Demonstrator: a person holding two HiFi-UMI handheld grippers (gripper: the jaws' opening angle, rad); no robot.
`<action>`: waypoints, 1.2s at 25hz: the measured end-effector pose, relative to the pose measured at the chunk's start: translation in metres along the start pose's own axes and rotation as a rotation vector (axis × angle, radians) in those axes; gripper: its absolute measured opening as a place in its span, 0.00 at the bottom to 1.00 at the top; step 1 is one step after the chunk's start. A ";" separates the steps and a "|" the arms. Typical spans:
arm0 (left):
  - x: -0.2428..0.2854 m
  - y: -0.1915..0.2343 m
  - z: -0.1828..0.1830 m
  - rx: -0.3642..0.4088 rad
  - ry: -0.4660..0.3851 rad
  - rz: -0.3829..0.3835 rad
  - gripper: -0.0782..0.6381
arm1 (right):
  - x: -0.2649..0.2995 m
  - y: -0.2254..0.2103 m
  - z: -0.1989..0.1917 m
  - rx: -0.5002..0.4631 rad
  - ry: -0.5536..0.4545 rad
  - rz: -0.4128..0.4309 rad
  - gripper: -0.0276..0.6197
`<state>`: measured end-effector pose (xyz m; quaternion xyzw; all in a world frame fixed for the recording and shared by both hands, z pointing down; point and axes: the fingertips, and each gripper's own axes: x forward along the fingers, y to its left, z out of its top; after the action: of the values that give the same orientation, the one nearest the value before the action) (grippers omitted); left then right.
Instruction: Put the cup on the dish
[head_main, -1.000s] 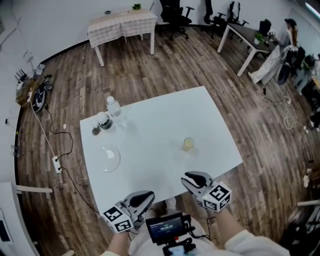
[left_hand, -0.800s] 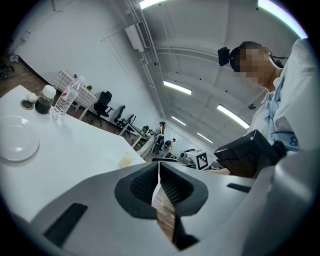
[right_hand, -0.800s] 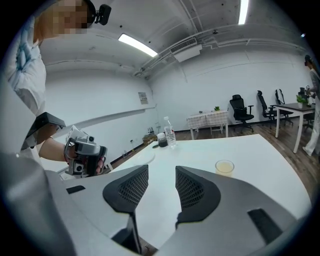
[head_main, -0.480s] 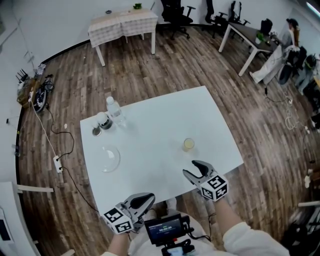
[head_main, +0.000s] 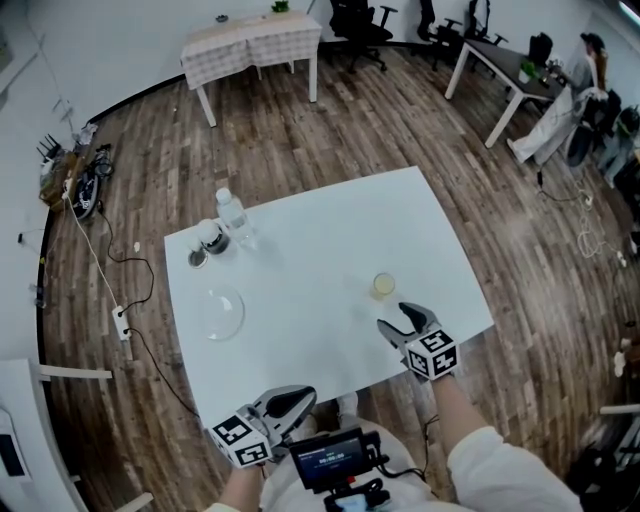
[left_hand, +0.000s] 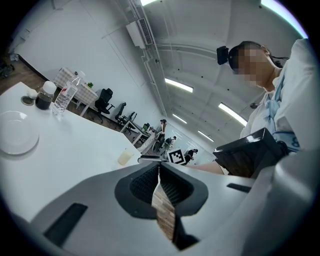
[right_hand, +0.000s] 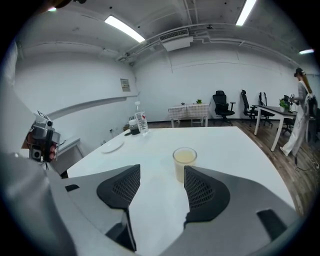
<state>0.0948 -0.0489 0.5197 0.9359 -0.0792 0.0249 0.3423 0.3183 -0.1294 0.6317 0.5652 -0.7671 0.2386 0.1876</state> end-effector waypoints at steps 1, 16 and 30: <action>0.000 0.001 0.000 0.000 0.000 0.001 0.11 | 0.002 -0.004 0.000 -0.002 0.002 -0.008 0.47; 0.007 0.003 -0.004 -0.022 0.019 0.000 0.11 | 0.043 -0.044 0.007 -0.037 0.073 -0.092 0.48; 0.010 0.009 -0.012 -0.049 0.039 0.004 0.11 | 0.072 -0.054 0.005 -0.049 0.095 -0.095 0.49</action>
<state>0.1034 -0.0489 0.5357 0.9264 -0.0751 0.0417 0.3666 0.3489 -0.2016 0.6765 0.5844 -0.7351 0.2371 0.2488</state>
